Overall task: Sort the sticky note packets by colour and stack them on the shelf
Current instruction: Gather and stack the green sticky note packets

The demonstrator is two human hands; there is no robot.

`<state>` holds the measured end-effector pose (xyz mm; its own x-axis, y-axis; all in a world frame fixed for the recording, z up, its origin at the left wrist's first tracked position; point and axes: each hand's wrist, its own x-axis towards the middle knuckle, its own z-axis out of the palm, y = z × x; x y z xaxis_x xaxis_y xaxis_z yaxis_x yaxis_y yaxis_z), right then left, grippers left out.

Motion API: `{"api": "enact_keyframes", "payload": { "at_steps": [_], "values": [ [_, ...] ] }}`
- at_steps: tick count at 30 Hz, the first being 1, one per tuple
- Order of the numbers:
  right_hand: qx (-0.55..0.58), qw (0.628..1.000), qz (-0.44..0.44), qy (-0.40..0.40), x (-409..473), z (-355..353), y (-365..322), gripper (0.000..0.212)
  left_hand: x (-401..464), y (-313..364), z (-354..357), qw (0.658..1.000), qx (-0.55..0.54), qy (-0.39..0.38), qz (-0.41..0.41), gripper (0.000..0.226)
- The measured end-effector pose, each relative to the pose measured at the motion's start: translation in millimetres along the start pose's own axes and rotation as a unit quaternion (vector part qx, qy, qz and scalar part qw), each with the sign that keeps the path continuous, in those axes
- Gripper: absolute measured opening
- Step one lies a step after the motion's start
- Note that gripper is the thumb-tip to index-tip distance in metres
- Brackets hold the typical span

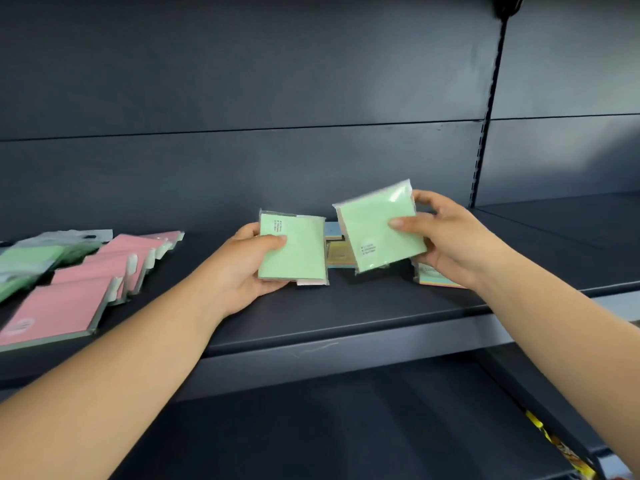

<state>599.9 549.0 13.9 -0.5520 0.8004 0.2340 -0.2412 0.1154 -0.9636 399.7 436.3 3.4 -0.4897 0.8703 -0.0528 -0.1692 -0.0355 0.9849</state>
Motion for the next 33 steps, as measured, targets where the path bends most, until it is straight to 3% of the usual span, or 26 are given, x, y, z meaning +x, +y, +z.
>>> {"api": "enact_keyframes", "payload": {
  "at_steps": [7,13,17,21,24,26,28,30,33],
  "values": [
    [0.054,0.995,0.067,0.051,12.6,13.0,0.2,0.016,-4.5,14.6,-20.0,0.998,0.043,0.029,0.039,0.05],
    [0.048,0.992,0.089,0.071,31.0,29.5,0.3,0.015,-13.4,38.6,-47.4,0.988,0.111,0.083,0.068,0.022],
    [0.074,0.99,0.1,0.064,55.1,62.7,-0.4,0.014,-18.4,55.4,-71.3,0.959,0.197,0.16,0.126,0.019],
    [0.065,0.99,0.118,0.052,82.2,113.1,15.4,0.009,-19.0,69.7,-98.1,0.916,0.263,0.256,0.162,0.027],
    [0.074,0.985,0.149,0.051,106.8,149.7,41.1,0.015,-14.3,73.1,-114.7,0.915,0.256,0.266,0.163,0.047],
    [0.06,0.981,0.171,0.067,125.6,173.9,50.9,0.031,-8.2,72.3,-123.3,0.92,0.243,0.268,0.152,0.054],
    [0.042,0.98,0.182,0.065,140.5,192.3,62.2,0.035,-1.0,68.3,-128.9,0.928,0.22,0.261,0.151,0.033],
    [0.017,0.986,0.162,0.039,151.5,210.6,73.2,0.015,6.1,64.1,-133.9,0.94,0.174,0.255,0.145,0.014],
    [0.008,0.985,0.16,0.057,165.8,220.1,88.2,0.016,13.6,62.6,-138.0,0.948,0.131,0.257,0.134,0.013]
  ]
}}
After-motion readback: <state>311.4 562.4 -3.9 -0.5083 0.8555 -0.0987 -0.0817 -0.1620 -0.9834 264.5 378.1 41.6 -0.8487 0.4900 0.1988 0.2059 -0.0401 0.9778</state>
